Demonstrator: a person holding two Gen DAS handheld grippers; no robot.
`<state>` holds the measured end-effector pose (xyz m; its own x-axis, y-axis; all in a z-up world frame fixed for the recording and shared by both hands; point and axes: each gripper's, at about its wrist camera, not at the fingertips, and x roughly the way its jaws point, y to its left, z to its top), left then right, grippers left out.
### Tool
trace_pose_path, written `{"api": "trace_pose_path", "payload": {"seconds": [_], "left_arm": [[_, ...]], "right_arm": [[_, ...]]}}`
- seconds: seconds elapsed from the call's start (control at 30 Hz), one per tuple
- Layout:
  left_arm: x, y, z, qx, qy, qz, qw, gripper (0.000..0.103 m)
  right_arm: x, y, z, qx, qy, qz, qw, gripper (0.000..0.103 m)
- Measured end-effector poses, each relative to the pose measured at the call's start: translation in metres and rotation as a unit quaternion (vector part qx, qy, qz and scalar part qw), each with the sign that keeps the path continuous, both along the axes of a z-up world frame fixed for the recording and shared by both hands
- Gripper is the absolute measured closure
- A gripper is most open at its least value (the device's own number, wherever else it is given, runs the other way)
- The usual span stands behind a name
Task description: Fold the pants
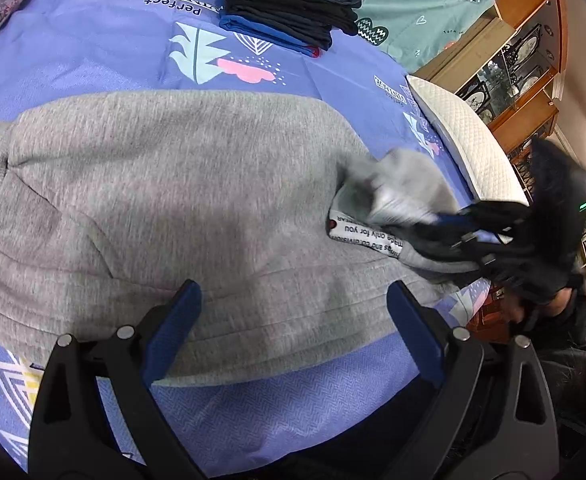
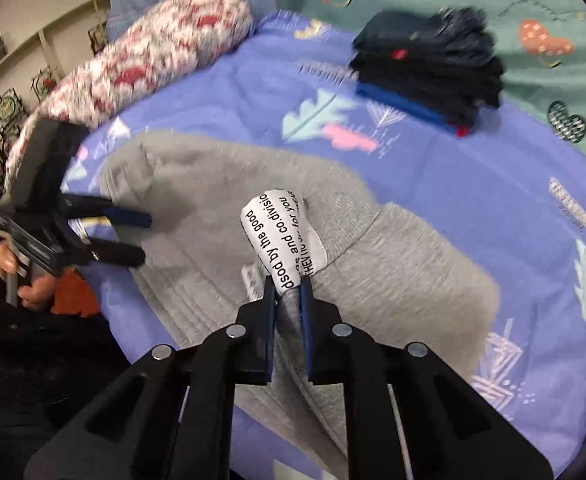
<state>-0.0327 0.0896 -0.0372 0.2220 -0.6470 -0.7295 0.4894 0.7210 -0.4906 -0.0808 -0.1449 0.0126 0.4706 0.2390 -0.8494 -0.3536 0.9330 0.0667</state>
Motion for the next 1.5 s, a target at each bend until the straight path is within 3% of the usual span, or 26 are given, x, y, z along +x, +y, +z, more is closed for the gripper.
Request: {"api": "trace_pose_path", "payload": {"seconds": [0.13, 0.33, 0.47, 0.53, 0.67, 0.8, 0.93, 0.97, 1.0, 1.03, 1.17, 1.27, 1.33, 1.37, 1.4, 1.5], "left_arm": [[0.001, 0.002, 0.000, -0.001, 0.003, 0.001, 1.0000, 0.008], [0.003, -0.001, -0.001, 0.003, 0.001, 0.001, 1.0000, 0.007], [0.003, 0.002, -0.001, -0.002, 0.003, 0.001, 1.0000, 0.007], [0.002, 0.002, -0.001, -0.001, 0.002, 0.001, 1.0000, 0.007], [0.002, 0.002, -0.002, -0.001, 0.001, 0.001, 1.0000, 0.007], [0.002, 0.002, -0.002, -0.002, -0.001, 0.001, 1.0000, 0.007], [0.000, 0.004, -0.001, -0.001, -0.003, 0.004, 1.0000, 0.007], [-0.001, 0.005, 0.000, -0.001, -0.004, 0.005, 1.0000, 0.007], [-0.002, 0.007, 0.002, -0.001, -0.007, 0.006, 1.0000, 0.007], [-0.004, 0.008, 0.004, -0.001, -0.010, 0.007, 0.9999, 0.007], [-0.008, 0.022, 0.014, -0.003, -0.022, 0.022, 0.9995, 0.007], [-0.006, 0.032, 0.019, -0.014, -0.023, 0.035, 0.9990, 0.007], [-0.005, 0.033, 0.022, -0.019, -0.023, 0.037, 0.9989, 0.007], [-0.005, 0.031, 0.022, -0.019, -0.024, 0.035, 0.9989, 0.007], [-0.005, 0.027, 0.023, -0.017, -0.027, 0.030, 0.9990, 0.007], [0.002, 0.010, 0.028, -0.010, -0.034, 0.018, 0.9992, 0.007]], "right_arm": [[0.004, 0.013, -0.038, -0.010, 0.030, 0.000, 0.999, 0.091], [0.008, 0.017, -0.014, 0.032, 0.005, 0.000, 0.999, 0.091], [0.010, 0.038, -0.049, -0.028, 0.034, 0.017, 0.999, 0.086], [0.007, 0.041, -0.047, -0.033, 0.026, 0.026, 0.999, 0.078], [0.004, 0.041, -0.046, -0.054, 0.026, 0.033, 0.998, 0.072], [-0.002, 0.049, -0.050, -0.105, 0.022, 0.045, 0.993, 0.064], [0.002, 0.054, -0.054, -0.131, 0.026, 0.051, 0.990, 0.063], [0.004, 0.054, -0.055, -0.137, 0.025, 0.053, 0.989, 0.065], [0.007, 0.052, -0.056, -0.144, 0.022, 0.049, 0.988, 0.075], [0.009, 0.049, -0.053, -0.138, 0.015, 0.044, 0.989, 0.081], [0.010, 0.036, -0.009, -0.098, -0.040, 0.032, 0.994, 0.081], [0.004, 0.042, 0.018, -0.042, -0.061, 0.071, 0.995, 0.081], [0.006, 0.055, 0.001, -0.049, -0.036, 0.095, 0.994, 0.080], [0.009, 0.062, -0.023, -0.060, -0.008, 0.103, 0.993, 0.079], [0.011, 0.064, -0.040, -0.059, 0.010, 0.107, 0.992, 0.070], [-0.001, 0.066, -0.051, -0.056, -0.016, 0.111, 0.992, 0.055]]}}
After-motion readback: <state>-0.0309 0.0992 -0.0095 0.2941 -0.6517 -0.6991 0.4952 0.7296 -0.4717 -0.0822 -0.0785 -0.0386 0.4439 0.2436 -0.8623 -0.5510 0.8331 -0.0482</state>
